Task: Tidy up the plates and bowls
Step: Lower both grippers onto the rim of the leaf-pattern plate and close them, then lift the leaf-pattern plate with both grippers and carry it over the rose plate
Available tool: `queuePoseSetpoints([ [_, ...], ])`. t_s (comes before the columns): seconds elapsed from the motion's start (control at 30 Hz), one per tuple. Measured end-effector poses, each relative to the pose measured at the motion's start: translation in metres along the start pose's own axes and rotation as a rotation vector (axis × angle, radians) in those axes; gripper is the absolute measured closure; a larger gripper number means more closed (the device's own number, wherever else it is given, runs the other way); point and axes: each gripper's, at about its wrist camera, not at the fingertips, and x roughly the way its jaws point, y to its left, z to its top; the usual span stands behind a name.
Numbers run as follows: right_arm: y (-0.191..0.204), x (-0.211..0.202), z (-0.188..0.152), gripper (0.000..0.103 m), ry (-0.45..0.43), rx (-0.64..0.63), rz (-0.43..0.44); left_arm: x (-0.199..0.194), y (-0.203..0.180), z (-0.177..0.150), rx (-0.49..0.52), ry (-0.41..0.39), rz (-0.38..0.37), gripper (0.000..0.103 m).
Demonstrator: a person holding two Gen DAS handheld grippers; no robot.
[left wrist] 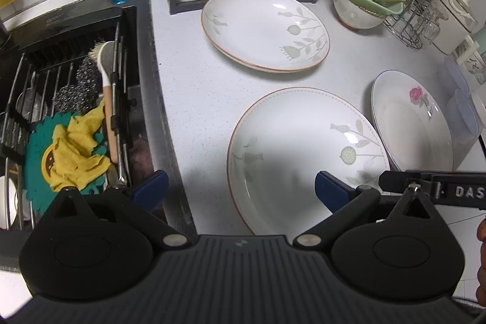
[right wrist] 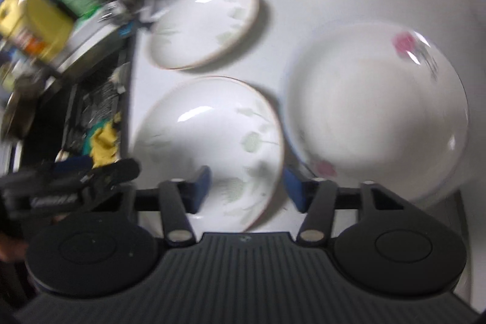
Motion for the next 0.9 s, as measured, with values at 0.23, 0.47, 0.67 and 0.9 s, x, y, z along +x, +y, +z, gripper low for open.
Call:
queuePoseSetpoints([
  [0.23, -0.016, 0.019, -0.011, 0.073, 0.009, 0.125, 0.001, 0.021, 0.001, 0.003, 0.042, 0.060, 0.002, 0.025],
  [0.47, -0.016, 0.025, -0.015, 0.087, -0.053, 0.151, -0.006, 0.039, 0.000, 0.010, 0.061, 0.070, 0.013, 0.052],
  [0.67, -0.022, 0.027, -0.016, 0.090, -0.050, 0.144, 0.024, 0.042, -0.002, 0.017, 0.107, 0.032, 0.014, 0.068],
  [0.9, -0.018, 0.030, -0.012, 0.090, -0.054, 0.084, 0.033, 0.050, 0.000, 0.015, 0.097, 0.043, -0.008, 0.074],
])
